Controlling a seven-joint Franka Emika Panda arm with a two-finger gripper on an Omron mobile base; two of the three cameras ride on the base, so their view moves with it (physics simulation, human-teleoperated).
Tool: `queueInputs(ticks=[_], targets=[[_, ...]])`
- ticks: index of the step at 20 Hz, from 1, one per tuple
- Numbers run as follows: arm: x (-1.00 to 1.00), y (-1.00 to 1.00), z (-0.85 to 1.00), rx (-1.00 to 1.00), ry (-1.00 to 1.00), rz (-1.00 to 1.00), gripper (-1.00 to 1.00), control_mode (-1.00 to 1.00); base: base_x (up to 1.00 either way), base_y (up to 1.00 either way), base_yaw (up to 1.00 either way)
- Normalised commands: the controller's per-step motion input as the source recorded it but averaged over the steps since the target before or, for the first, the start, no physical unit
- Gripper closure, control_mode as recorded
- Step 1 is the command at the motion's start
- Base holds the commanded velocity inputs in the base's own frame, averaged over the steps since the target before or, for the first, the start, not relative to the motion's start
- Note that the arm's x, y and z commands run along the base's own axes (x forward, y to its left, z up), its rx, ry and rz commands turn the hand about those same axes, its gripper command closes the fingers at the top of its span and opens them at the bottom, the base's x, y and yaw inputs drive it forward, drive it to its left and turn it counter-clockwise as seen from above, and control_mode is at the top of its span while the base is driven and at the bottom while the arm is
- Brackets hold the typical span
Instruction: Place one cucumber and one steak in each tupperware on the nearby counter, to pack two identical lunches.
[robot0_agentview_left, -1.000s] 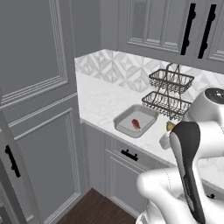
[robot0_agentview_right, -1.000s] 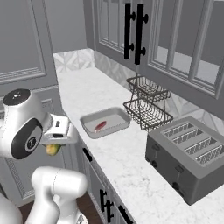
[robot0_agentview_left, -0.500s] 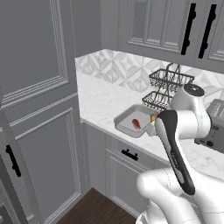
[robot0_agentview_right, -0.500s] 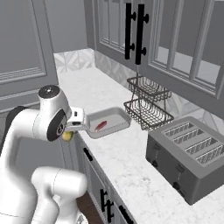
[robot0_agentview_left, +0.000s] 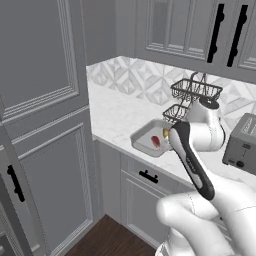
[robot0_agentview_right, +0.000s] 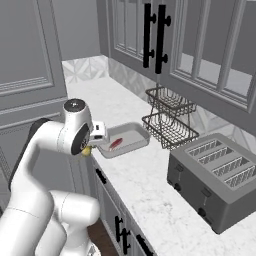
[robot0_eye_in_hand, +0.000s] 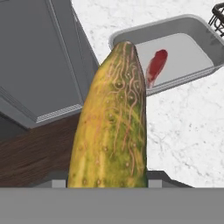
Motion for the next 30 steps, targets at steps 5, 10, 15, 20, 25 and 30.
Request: queueInputs(ticks=[5, 10, 15, 20, 25, 30], targets=[[0.60, 0.01, 0.05, -0.02, 0.11, 0.03, 1.00, -1.00, 0.00, 0.00, 0.00], [0.65, -0.12, -0.02, -0.01, 0.13, 0.01, 1.00, -1.00, 0.00, 0.00, 0.00], [0.44, -0.21, 0.00, 0.03, 0.00, -0.15, 1.00, -1.00, 0.00, 0.00, 0.00], [0.43, -0.09, 0.00, 0.04, 0.00, -0.11, 1.00, -1.00, 0.00, 0.00, 0.00], [0.55, 0.03, 0.00, -0.05, 0.00, -0.04, 1.00, -1.00, 0.00, 0.00, 0.00], [0.51, 0.06, -0.05, -0.18, 0.00, -0.11, 1.00, -1.00, 0.00, 0.00, 0.00]])
